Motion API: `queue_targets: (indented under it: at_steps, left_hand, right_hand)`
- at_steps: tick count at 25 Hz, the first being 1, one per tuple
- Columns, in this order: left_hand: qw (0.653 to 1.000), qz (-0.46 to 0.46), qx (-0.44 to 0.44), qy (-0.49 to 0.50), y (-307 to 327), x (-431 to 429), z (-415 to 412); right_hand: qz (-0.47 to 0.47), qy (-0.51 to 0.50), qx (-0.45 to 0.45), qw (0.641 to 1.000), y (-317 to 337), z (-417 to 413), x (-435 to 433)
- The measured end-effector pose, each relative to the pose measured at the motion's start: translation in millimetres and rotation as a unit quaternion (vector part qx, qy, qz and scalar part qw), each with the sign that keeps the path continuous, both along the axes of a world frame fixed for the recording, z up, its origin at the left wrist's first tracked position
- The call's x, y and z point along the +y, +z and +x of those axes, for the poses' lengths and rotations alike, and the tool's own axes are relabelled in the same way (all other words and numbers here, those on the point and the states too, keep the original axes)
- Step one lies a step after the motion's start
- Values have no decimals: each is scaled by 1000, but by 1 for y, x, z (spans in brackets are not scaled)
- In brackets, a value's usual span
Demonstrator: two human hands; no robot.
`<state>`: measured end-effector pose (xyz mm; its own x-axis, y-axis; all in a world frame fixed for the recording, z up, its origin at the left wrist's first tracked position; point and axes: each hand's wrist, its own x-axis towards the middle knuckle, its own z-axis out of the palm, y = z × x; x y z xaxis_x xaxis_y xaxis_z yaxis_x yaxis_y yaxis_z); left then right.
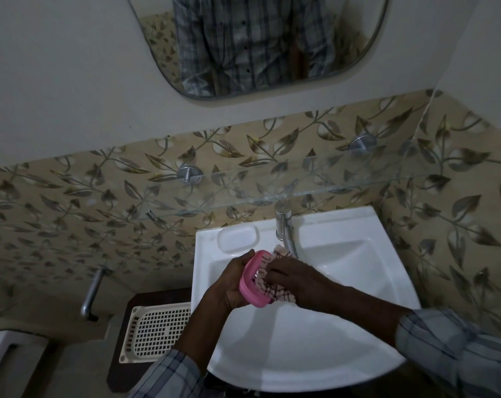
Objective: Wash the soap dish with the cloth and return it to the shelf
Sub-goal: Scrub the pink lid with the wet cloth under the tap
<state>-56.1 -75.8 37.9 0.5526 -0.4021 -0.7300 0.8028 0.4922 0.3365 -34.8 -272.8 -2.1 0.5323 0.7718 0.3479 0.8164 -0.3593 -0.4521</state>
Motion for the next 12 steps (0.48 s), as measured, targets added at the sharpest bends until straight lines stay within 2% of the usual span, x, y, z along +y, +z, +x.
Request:
queue_targets:
  at_steps: [2, 3, 4, 5, 7, 9, 11, 12]
  left_hand:
    - [1000, 21, 4, -1, -4, 0, -1]
    - [1000, 24, 7, -1, -7, -1, -4]
    - [1000, 28, 7, -5, -8, -2, -6]
    - [999, 30, 5, -9, -6, -3, -8]
    - [1000, 29, -6, -9, 1, -5, -7]
    - [999, 30, -13, 15, 9, -11, -4]
    - [995, 62, -25, 75, 7, -21, -4]
    - [991, 84, -35, 97, 3, -27, -4]
  right_hand:
    - [58, -20, 158, 986, 8, -20, 11]
    - [77, -8, 191, 979, 10, -22, 14]
    - [86, 12, 170, 982, 14, -17, 10]
    - [70, 49, 88, 992, 14, -8, 3]
    - [48, 100, -94, 989, 6, 13, -11]
    - [15, 47, -143, 989, -1, 9, -9]
    - [20, -85, -60, 994, -4, -15, 12]
    - [62, -177, 78, 979, 7, -28, 30]
